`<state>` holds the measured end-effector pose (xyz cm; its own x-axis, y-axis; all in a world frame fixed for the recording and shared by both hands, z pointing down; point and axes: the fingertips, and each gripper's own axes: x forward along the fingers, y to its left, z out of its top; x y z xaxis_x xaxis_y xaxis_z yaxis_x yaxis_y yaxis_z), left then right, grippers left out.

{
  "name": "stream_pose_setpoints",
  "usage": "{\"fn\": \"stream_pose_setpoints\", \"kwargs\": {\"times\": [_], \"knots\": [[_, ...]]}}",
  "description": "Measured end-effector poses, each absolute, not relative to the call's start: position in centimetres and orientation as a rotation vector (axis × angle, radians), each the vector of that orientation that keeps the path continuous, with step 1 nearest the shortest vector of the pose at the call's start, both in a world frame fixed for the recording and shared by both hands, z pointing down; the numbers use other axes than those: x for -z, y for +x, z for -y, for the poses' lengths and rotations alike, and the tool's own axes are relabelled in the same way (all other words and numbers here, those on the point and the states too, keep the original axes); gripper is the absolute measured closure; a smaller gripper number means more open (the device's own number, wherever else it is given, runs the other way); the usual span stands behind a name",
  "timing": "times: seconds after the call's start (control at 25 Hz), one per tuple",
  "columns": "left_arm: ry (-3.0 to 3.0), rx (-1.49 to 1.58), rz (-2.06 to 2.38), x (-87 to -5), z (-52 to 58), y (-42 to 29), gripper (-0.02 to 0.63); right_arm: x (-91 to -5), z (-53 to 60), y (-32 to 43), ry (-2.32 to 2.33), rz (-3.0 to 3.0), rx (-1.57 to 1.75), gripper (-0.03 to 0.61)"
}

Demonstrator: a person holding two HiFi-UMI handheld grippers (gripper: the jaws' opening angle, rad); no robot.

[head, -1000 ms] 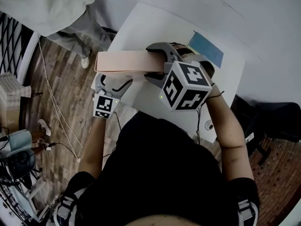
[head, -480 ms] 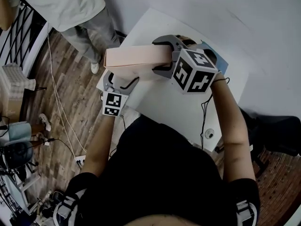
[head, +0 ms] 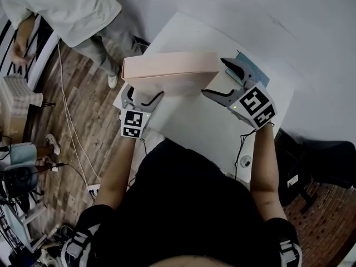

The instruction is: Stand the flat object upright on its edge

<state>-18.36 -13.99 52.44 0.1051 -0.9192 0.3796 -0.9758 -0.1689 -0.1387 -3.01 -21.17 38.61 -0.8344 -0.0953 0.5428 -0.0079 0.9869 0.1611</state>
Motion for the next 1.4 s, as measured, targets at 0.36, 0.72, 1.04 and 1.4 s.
{"fn": "stream_pose_setpoints", "kwargs": {"times": [0.36, 0.72, 1.04, 1.4], "knots": [[2.173, -0.582, 1.975, -52.6, 15.7, -18.5, 0.169, -49.6, 23.8, -5.1, 0.223, 2.569, -0.102, 0.212], [2.053, -0.582, 2.063, -52.6, 16.9, -21.0, 0.169, -49.6, 25.7, -8.3, 0.248, 2.599, -0.035, 0.216], [2.038, -0.582, 2.057, -52.7, 17.0, -21.6, 0.167, -49.6, 26.0, -9.2, 0.229, 2.593, -0.007, 0.216], [2.101, -0.546, 1.973, -52.4, 17.0, -21.2, 0.163, -49.6, 25.6, -9.2, 0.176, 2.601, -0.055, 0.215]]}}
